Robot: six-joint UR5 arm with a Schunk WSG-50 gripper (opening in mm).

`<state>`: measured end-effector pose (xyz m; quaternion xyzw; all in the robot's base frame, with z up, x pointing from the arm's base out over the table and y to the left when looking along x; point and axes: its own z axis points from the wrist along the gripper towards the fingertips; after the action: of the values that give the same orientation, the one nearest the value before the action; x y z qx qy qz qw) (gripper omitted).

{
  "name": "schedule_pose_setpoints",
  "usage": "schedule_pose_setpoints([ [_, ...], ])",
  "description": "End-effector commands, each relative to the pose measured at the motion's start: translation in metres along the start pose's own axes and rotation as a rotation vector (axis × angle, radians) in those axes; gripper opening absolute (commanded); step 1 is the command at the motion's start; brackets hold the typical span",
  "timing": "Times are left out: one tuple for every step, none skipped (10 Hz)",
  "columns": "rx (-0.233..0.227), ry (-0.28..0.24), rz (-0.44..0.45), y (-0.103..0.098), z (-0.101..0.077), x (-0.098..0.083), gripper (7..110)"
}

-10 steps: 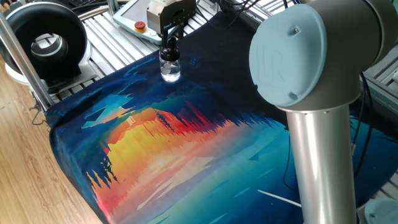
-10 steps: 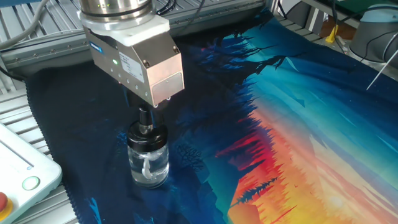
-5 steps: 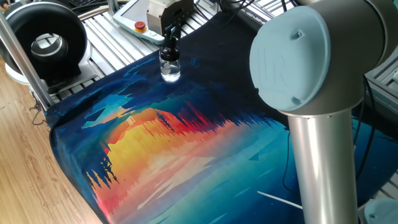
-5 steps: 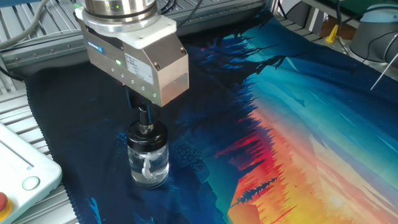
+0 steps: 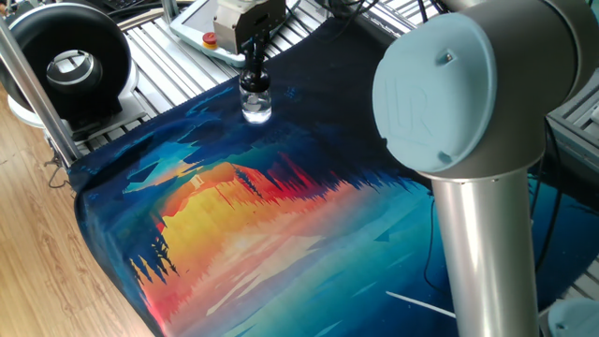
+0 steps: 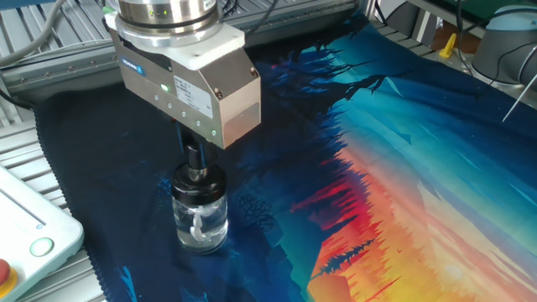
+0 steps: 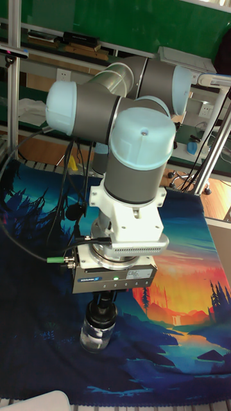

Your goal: Screw the lid onto the jar

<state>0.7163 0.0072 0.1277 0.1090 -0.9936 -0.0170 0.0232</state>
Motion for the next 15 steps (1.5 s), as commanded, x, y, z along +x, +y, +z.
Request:
schedule_pose_setpoints([
  [-0.005,0.004,0.024,0.010,0.000,-0.004,22],
  [-0.006,0.002,0.019,0.009,0.002,-0.005,22],
  [-0.004,0.001,0.013,0.007,0.002,-0.006,22],
  [-0.003,-0.001,0.010,0.005,0.004,-0.007,22],
  [0.000,0.000,0.009,0.004,0.004,-0.007,22],
  [-0.003,0.007,-0.008,0.002,0.005,-0.005,22],
  [-0.018,0.032,-0.016,0.004,0.007,0.002,22],
  [-0.020,0.046,-0.017,0.005,0.007,0.004,22],
  [-0.025,0.061,-0.024,0.007,0.003,0.007,22],
  [-0.035,0.069,-0.033,0.010,-0.001,0.006,22],
  [-0.058,0.070,-0.055,0.013,-0.003,0.006,44],
  [-0.054,0.049,-0.060,0.010,-0.003,-0.001,44],
  [-0.044,0.034,-0.056,0.008,-0.002,-0.005,44],
  [-0.036,0.034,-0.063,0.006,-0.001,-0.004,44],
  [-0.020,0.030,-0.088,0.002,-0.002,-0.005,44],
])
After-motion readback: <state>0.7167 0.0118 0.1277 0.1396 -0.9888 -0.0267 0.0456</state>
